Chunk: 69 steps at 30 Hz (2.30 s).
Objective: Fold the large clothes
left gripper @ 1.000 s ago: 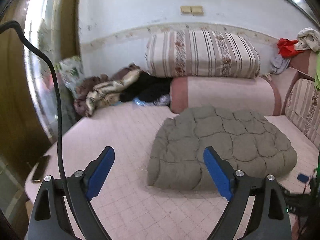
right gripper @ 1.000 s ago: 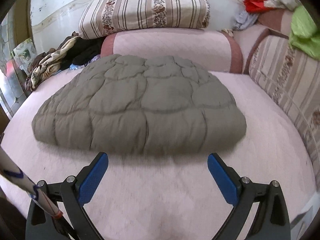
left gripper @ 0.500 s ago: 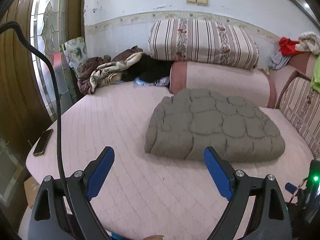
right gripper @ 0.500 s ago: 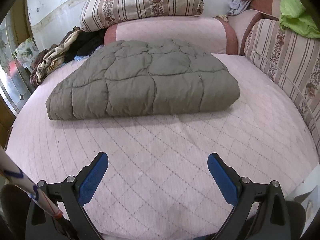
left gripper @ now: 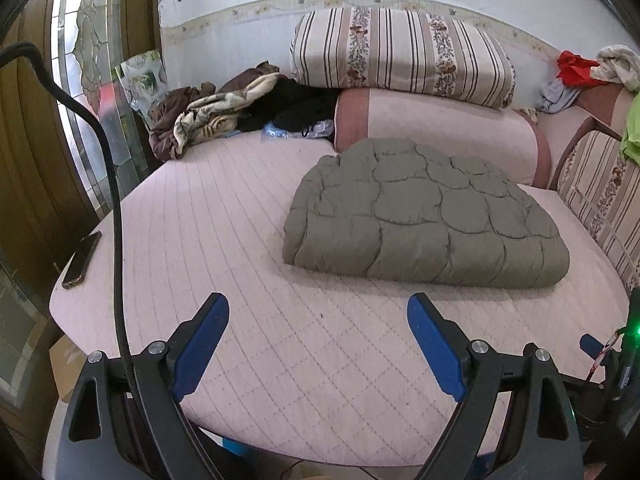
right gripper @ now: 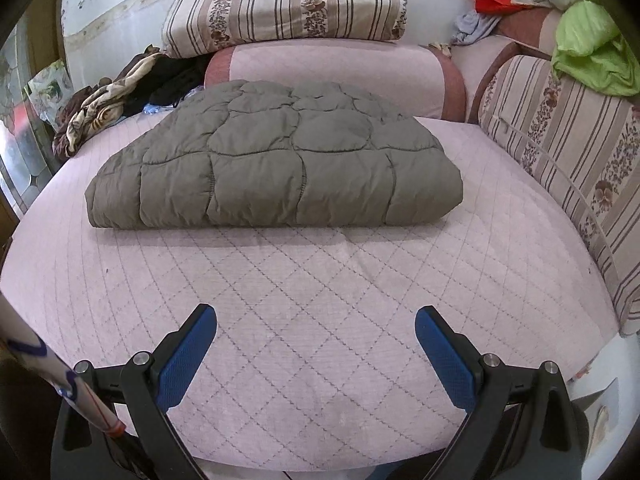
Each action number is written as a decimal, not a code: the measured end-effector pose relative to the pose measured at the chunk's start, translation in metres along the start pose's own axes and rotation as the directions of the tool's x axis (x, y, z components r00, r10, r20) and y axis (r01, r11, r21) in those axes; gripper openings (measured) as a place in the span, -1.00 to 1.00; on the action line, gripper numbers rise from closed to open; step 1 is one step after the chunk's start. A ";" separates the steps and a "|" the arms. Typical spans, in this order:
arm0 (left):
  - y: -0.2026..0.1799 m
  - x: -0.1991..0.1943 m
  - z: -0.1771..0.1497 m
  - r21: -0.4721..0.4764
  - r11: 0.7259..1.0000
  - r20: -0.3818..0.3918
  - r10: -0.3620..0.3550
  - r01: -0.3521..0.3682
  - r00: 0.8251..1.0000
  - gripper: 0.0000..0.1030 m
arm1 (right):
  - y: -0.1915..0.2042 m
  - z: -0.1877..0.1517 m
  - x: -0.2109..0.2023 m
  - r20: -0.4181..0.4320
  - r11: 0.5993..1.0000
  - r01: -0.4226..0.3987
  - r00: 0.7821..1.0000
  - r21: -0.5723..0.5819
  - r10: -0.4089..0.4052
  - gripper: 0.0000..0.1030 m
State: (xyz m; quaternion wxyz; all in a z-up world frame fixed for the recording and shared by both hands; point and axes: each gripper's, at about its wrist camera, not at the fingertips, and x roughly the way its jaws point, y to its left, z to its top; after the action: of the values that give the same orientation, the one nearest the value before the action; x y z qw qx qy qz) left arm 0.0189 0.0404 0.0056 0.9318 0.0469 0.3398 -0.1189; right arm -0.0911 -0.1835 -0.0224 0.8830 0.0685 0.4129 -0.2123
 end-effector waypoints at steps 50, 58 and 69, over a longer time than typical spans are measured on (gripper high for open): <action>-0.021 0.050 -0.023 0.039 0.998 -0.161 -0.035 0.042 0.986 0.75 | 0.003 -0.001 0.017 -0.004 0.995 0.090 0.996 -0.034 -0.090 0.97; -0.023 0.053 -0.025 0.040 0.999 -0.169 -0.029 0.036 0.985 0.75 | 0.002 0.000 0.019 -0.007 0.995 0.092 0.996 -0.035 -0.093 0.97; -0.020 0.065 -0.029 0.037 0.999 -0.200 -0.022 0.030 0.980 0.75 | 0.002 -0.002 0.025 -0.019 0.994 0.101 0.995 -0.042 -0.102 0.97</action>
State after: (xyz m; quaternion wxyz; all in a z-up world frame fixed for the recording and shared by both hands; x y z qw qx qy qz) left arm 0.0436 0.0135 -0.0582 0.8902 0.0728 0.4296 -0.1327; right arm -0.0778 -0.1890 -0.0430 0.8678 0.0314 0.4295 -0.2478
